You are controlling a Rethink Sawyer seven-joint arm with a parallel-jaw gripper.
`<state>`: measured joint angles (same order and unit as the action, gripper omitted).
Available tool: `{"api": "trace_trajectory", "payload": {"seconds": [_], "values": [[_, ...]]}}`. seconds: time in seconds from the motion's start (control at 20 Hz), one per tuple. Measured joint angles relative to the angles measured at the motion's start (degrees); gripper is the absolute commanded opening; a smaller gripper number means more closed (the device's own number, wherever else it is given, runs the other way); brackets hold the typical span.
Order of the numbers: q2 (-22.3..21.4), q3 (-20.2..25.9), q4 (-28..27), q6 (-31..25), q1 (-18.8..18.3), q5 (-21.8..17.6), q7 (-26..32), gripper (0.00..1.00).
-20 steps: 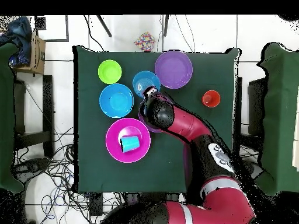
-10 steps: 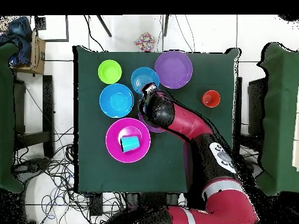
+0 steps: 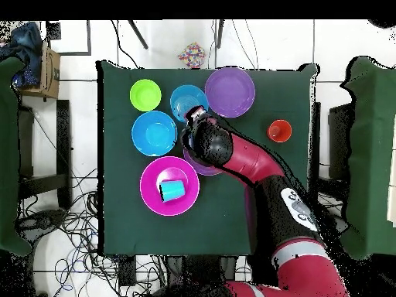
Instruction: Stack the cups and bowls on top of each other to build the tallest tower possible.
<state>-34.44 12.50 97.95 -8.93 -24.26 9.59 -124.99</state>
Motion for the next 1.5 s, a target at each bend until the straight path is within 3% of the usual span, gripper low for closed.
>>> {"api": "trace_trajectory", "payload": {"seconds": [0.45,0.9,1.5], "values": [[-1.8,0.8,0.0,-0.3,-2.1,0.0,0.0,0.0],[-3.9,0.1,0.0,-6.1,-1.4,0.0,0.0,0.0],[-4.1,-11.7,-2.3,-7.1,9.6,-5.1,0.0,0.0]]}}
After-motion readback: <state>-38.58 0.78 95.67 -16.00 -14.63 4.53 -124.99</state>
